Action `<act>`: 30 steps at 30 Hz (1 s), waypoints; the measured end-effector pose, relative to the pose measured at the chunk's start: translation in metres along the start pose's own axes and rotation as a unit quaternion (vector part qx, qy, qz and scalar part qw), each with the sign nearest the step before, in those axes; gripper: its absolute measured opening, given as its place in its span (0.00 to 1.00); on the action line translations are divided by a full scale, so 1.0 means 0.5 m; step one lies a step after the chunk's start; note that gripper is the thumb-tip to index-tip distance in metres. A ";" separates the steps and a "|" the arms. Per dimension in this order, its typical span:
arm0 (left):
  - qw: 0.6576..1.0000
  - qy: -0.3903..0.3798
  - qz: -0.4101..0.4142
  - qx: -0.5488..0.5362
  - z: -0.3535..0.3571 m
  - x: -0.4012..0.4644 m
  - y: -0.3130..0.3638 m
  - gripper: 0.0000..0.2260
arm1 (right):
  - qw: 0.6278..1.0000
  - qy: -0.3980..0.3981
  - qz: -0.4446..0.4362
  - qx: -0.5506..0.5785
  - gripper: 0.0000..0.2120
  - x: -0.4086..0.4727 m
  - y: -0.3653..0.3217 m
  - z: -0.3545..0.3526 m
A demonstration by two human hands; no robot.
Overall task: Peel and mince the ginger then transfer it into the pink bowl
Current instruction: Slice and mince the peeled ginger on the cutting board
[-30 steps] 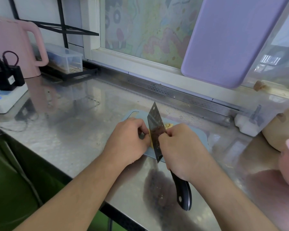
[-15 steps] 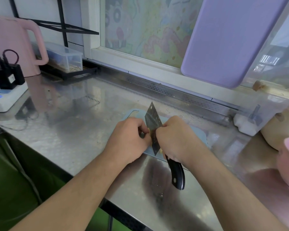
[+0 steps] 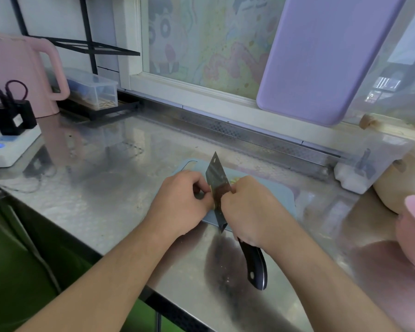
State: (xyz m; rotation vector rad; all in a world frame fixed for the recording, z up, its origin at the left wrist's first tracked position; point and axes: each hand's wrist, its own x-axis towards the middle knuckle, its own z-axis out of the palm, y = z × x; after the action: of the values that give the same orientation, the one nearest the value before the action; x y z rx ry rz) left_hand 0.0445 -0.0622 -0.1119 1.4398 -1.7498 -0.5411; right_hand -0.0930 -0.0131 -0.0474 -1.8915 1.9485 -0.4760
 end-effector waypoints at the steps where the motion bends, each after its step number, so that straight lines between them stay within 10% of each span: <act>1: 1.000 0.001 0.002 0.001 0.001 0.001 -0.002 0.06 | 1.000 0.002 0.001 0.010 0.16 -0.002 0.006 0.001; 30: 0.999 0.027 -0.042 0.010 -0.005 0.006 0.000 0.07 | 0.997 0.054 0.007 0.062 0.16 -0.004 0.005 0.007</act>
State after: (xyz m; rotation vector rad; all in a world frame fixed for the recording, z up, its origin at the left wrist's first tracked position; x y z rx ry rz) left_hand 0.0462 -0.0647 -0.1093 1.5344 -1.6622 -0.5249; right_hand -0.0935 -0.0110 -0.0516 -1.8086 1.9502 -0.6924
